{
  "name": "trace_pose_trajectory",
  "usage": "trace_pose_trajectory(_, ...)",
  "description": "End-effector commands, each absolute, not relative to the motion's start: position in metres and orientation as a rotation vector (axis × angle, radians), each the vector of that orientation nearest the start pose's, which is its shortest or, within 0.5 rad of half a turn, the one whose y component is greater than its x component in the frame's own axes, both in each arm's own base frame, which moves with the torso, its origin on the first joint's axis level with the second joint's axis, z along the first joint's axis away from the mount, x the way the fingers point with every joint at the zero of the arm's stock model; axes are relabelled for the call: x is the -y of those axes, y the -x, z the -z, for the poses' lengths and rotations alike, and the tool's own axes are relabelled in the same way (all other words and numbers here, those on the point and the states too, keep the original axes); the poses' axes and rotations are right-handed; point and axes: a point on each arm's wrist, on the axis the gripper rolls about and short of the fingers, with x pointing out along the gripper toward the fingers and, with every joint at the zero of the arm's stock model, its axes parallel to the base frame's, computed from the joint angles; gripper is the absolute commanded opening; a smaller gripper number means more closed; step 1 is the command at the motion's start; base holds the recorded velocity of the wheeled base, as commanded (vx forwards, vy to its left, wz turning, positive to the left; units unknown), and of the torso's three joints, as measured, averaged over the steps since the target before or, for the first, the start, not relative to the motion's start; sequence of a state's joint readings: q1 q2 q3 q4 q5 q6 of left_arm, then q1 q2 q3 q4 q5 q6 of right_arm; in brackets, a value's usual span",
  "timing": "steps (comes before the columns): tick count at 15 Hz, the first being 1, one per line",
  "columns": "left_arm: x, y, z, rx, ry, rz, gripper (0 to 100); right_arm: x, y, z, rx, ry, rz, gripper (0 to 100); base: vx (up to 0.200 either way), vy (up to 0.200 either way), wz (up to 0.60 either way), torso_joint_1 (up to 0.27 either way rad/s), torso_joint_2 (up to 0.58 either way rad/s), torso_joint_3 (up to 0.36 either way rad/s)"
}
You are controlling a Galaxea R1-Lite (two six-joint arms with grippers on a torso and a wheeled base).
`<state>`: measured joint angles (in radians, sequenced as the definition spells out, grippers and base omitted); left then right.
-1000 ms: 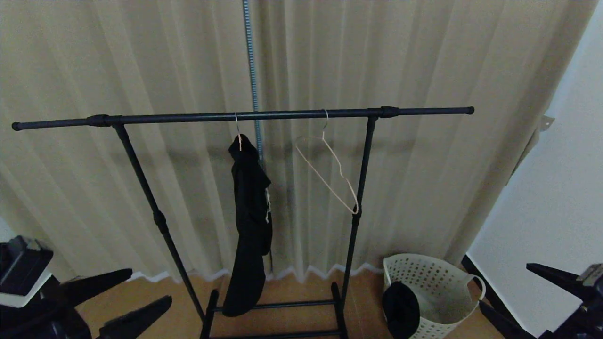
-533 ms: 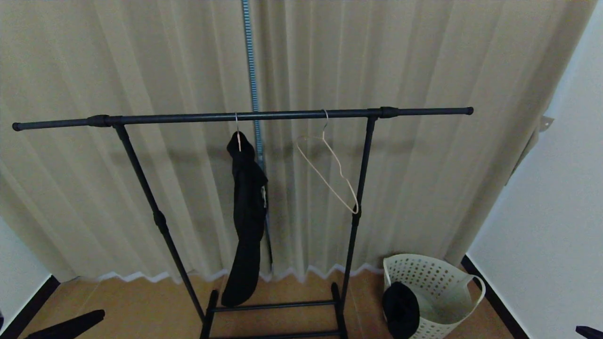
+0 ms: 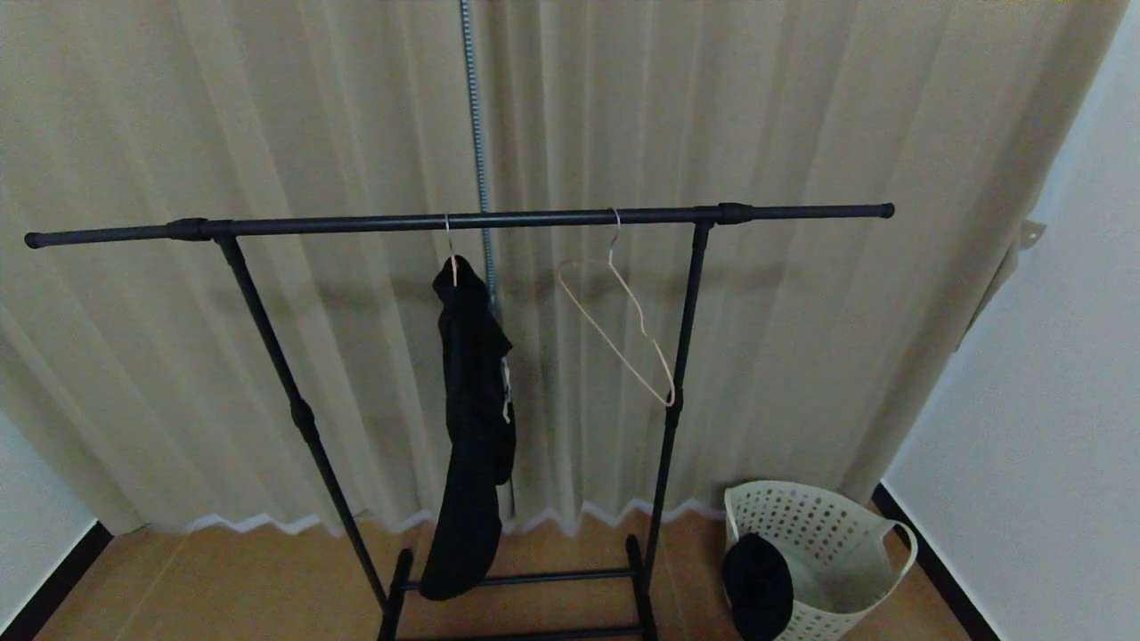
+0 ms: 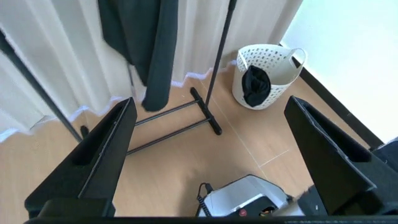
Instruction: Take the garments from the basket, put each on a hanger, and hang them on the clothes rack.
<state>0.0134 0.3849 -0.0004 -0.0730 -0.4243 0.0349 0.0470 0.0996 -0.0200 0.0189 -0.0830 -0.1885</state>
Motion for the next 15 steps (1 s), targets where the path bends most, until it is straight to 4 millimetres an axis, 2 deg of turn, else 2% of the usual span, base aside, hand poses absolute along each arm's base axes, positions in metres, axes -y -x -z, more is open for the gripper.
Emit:
trace_pose_trajectory(1,0.009,0.005,-0.083,-0.184,0.014,0.292,100,0.001,0.024,-0.079,-0.001,0.187,0.062,100,0.000,0.000,0.00,0.000,0.00,0.000)
trace_pose_trajectory(3,0.011,0.011,-0.082,-0.109,-0.003,0.191,100,0.001,0.024,-0.079,-0.001,0.170,0.062,100,0.000,0.000,0.00,0.000,0.00,0.000)
trace_pose_trajectory(7,0.009,0.011,-0.083,-0.131,0.003,0.389,100,0.001,0.024,-0.079,0.000,0.147,0.057,100,0.000,0.000,0.00,0.000,0.00,0.000)
trace_pose_trajectory(11,0.009,0.025,-0.081,0.029,0.035,0.396,100,0.001,0.024,-0.080,0.003,0.096,0.057,100,0.000,0.000,0.00,0.000,0.00,0.000)
trace_pose_trajectory(13,0.006,0.024,-0.080,0.035,0.015,0.267,100,0.001,0.024,-0.079,0.002,0.098,0.060,100,0.000,0.000,0.00,0.000,0.00,0.000)
trace_pose_trajectory(15,0.001,0.023,-0.080,0.035,-0.094,0.051,100,0.002,0.024,-0.079,0.002,0.096,0.080,100,0.000,0.000,0.00,0.000,0.00,0.000)
